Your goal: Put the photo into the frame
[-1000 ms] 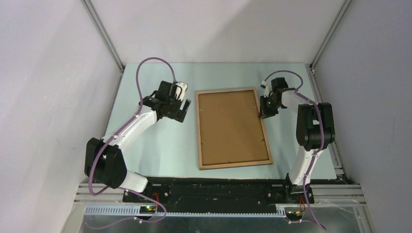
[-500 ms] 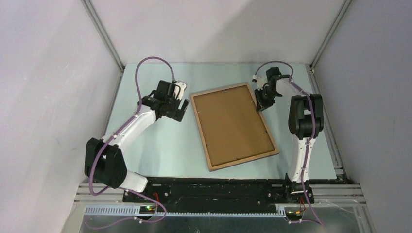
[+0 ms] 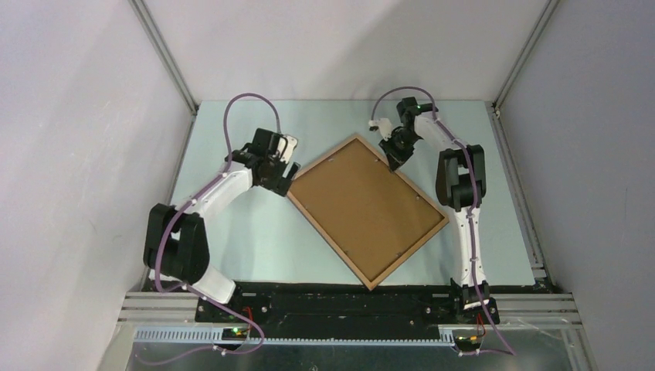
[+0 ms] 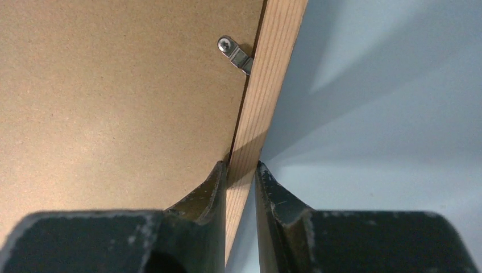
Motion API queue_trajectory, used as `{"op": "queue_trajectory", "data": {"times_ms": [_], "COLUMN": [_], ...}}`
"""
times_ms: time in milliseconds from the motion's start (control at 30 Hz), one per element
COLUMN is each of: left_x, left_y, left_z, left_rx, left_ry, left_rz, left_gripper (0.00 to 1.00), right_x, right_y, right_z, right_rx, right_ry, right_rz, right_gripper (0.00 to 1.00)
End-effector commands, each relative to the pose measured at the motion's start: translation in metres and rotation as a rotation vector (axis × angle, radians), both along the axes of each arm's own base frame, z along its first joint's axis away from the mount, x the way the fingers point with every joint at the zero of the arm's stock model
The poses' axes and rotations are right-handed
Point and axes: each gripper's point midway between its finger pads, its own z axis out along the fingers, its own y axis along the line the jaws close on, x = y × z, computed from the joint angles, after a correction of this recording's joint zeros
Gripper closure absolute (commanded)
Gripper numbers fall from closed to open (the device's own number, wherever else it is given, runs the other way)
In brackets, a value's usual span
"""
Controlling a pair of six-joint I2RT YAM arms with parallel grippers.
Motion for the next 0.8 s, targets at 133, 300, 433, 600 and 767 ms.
{"op": "queue_trajectory", "data": {"times_ms": [133,300,433,600,767], "left_x": [0.02,0.025,0.041,0.071,0.087], "left_y": [-0.013,-0.022,-0.029,-0.041,-0.054], "left_z": [-0.006,-0.017,-0.021,-0.026,-0.033], "left_rx": [-0.033,-0.057,-0.067,-0.072,-0.096], "left_ry": [0.015,0.05,0.058,0.057,0.084], "left_rz": [-0.037,-0.044,-0.04,-0.056,-0.092], "left_gripper": [0.09,0.09,0.1,0.1,0.13], "right_x": [-0.019,-0.014,-0.012,-0.017,-0.029], "right_y": [0.05,0.072,0.081,0.078,0.062], "right_z": [-0.014,-0.013,0.008,0.041,0.084], "right_rx": [-0.065,-0.061,-0.007,0.066,0.116], "right_ry": [-0.027,-0.062,-0.094,-0.136,-0.215], "right_rz": [0.378,0.385,0.304,0.16,0.043], "right_gripper": [0.96,0.63,0.38,0.24,0.18]}}
